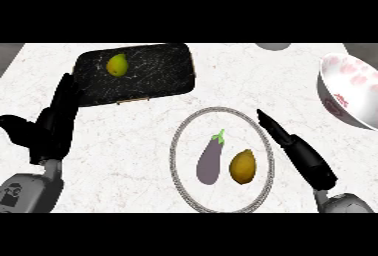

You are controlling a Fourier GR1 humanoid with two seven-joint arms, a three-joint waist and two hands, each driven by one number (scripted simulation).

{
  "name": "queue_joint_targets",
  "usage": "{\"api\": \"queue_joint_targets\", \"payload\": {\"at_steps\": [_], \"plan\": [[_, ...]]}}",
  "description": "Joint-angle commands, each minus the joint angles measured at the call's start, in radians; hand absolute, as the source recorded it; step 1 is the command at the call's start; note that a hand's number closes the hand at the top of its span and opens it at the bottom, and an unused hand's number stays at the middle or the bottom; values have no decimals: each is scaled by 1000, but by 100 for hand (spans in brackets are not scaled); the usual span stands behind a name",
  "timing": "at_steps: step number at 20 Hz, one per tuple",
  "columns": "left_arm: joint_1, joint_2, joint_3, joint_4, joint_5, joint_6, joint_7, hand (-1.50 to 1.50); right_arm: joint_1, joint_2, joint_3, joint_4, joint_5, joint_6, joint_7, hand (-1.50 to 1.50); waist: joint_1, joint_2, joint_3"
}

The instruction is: Pick the lemon from the placemat and place it in the bowl

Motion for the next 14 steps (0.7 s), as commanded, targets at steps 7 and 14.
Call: {"api": "queue_joint_targets", "payload": {"at_steps": [7, 14], "plan": [[59, 103, 47, 34, -52, -17, -27, 0, 56, -263, -166, -35, 387, -280, 226, 150, -115, -12, -18], [132, 137, 66, 25, -45, -31, -17, 0, 291, -13, -160, -223, 598, -709, 440, -150, -130, -43, 19]]}}
